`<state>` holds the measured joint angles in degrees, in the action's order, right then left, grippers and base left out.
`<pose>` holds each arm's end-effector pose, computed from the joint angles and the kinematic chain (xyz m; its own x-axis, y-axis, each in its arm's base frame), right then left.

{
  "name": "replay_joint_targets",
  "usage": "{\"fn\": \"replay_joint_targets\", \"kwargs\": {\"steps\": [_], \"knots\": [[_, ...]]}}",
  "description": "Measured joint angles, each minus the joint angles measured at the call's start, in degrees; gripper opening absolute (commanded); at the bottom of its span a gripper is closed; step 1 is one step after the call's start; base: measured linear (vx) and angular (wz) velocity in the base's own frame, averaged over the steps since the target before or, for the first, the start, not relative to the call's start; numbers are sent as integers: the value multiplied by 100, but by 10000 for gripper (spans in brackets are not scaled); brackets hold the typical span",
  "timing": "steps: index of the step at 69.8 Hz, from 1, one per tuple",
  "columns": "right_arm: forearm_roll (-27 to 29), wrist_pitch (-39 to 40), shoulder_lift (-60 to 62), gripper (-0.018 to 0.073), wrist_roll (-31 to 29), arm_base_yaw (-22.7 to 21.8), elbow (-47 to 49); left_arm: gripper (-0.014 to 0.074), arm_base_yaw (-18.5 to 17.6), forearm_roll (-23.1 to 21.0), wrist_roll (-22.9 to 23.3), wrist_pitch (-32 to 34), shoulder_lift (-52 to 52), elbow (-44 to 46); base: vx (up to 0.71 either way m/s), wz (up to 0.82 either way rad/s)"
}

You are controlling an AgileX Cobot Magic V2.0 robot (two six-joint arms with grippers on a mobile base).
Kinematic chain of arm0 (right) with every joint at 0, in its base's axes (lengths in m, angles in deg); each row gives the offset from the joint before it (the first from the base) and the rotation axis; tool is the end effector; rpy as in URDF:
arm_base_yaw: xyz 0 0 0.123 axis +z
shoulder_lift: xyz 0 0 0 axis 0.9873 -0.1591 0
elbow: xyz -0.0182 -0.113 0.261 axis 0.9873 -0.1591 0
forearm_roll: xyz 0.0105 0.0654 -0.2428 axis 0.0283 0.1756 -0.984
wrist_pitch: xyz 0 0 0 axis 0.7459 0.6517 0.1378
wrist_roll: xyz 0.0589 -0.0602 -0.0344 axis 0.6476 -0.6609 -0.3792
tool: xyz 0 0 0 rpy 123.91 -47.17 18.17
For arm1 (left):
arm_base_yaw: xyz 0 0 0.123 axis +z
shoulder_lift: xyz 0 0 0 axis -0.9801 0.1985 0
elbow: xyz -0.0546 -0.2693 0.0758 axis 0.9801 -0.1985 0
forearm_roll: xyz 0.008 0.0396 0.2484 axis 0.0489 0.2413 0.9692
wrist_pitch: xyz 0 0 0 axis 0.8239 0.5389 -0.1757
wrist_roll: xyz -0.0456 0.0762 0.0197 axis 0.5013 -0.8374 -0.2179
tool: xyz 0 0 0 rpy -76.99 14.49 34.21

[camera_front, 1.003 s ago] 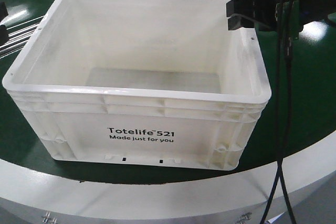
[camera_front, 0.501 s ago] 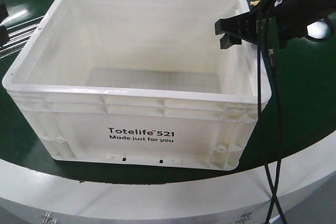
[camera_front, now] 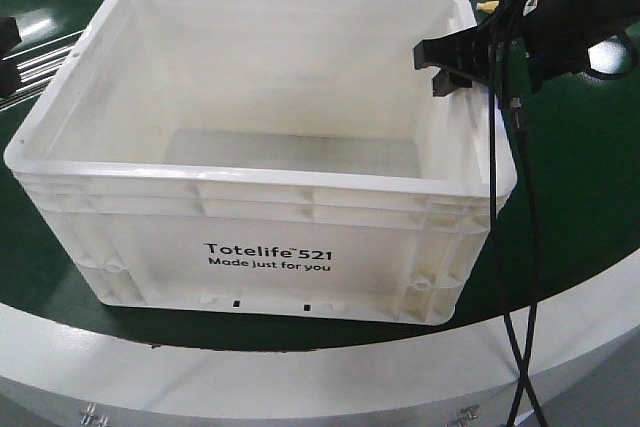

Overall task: Place moving items into box and shelve
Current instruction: 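Lower both grippers onto the tote's side rims and close them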

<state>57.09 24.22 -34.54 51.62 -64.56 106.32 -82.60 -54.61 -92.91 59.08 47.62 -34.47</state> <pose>0.3372 0.1066 0.3133 -0.8528 -0.0762 -0.5167 -0.1833 0.9701 0.1594 0.2098 -0.0168 0.3487 -0.2487 -0.0103 -0.9685 0.0851 0.9958 -0.0324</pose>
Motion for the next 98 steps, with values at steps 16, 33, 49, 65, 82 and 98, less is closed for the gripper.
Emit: {"fn": "replay_joint_targets", "kwargs": {"steps": [16, 33, 49, 65, 82, 98], "knots": [[0, -16, 0, -12, -5, 0, 12, 495, 0, 0, 0, 35, 7, 25, 0, 0], [-5, -23, 0, -12, -5, 0, 16, 465, 0, -5, 0, -720, 600, 1043, 0, 0], [-5, -23, 0, -12, -19, 0, 16, 465, 0, -10, 0, -1437, 1470, 1736, 0, 0], [-28, -23, 0, -12, -19, 0, 18, 465, 0, -283, 13, -1689, 2127, 1799, 0, 0], [-62, -18, 0, -12, -24, 0, 18, 465, 0, -378, 13, -1636, 2281, 1873, 0, 0], [-81, -12, 0, -12, -24, 0, 18, 442, -71, -626, -289, -1632, 2292, 1873, 0, 0]]}}
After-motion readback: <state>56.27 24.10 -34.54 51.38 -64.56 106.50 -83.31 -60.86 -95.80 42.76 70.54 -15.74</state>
